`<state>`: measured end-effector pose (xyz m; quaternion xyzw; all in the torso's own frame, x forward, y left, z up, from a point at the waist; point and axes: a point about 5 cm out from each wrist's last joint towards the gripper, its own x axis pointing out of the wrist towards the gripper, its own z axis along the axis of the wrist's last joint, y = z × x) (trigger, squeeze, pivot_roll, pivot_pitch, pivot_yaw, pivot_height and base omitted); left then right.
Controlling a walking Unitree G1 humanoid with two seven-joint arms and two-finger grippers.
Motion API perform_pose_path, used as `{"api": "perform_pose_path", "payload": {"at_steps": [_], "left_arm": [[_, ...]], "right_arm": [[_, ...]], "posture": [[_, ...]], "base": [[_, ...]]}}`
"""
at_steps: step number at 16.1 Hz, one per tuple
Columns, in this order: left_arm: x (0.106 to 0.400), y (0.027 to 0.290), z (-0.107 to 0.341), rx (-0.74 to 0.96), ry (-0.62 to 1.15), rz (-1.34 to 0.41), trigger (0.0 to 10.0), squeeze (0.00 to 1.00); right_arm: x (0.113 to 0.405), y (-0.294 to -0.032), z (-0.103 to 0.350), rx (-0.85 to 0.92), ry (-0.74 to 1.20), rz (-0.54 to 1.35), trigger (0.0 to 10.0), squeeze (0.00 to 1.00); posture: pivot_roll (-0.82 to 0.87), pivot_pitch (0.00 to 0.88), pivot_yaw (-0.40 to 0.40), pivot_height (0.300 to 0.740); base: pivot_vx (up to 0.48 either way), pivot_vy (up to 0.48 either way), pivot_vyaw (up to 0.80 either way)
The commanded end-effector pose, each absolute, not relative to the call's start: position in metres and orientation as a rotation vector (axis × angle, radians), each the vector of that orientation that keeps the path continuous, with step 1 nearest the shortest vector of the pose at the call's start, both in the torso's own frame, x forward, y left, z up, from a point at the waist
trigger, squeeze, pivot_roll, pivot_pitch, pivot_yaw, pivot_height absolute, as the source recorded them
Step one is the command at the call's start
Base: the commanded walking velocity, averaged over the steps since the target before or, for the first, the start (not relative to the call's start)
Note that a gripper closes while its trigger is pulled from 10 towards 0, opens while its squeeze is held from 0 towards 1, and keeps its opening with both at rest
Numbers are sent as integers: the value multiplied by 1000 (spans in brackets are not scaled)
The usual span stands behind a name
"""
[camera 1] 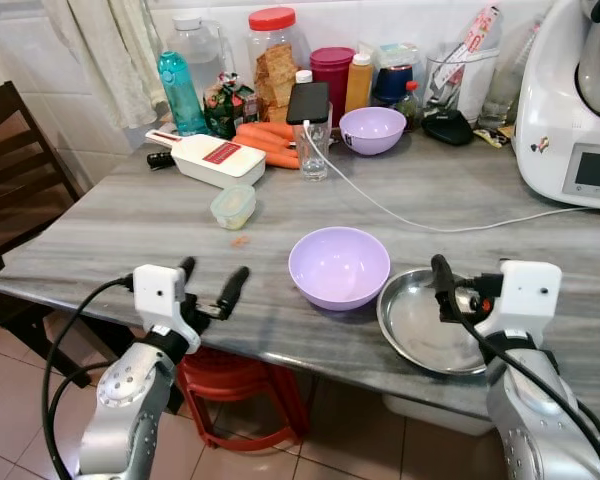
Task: Setting the table
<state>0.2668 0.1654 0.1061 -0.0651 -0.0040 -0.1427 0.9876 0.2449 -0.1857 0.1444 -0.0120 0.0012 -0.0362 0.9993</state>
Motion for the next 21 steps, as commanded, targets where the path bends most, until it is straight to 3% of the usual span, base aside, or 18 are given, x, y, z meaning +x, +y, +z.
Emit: {"api": "perform_pose_path", "payload": {"at_steps": [1, 6, 11, 19, 21], "left_arm": [[263, 171, 103, -81, 9, -201, 10000, 0], [248, 174, 90, -46, 42, -122, 10000, 0], [252, 173, 94, -38, 36, -124, 10000, 0], [253, 175, 97, -25, 37, -130, 10000, 0], [255, 174, 98, -20, 34, -135, 10000, 0]], "right_arm": [[242, -181, 153, -46, -58, -48, 10000, 0], [234, -180, 147, -53, -63, -46, 10000, 0], [238, -180, 148, -62, -78, -33, 10000, 0], [237, -178, 145, -46, -73, -39, 10000, 0], [237, -177, 146, -25, -86, -36, 10000, 0]], "posture": [[-94, 0, 97, 740], [-84, 0, 95, 740], [-82, 0, 93, 740], [-81, 0, 107, 740], [-81, 0, 111, 740]], "base": [[0, 0, 0], [0, 0, 0], [0, 0, -734], [-282, 0, -800], [-306, 0, 0]]}}
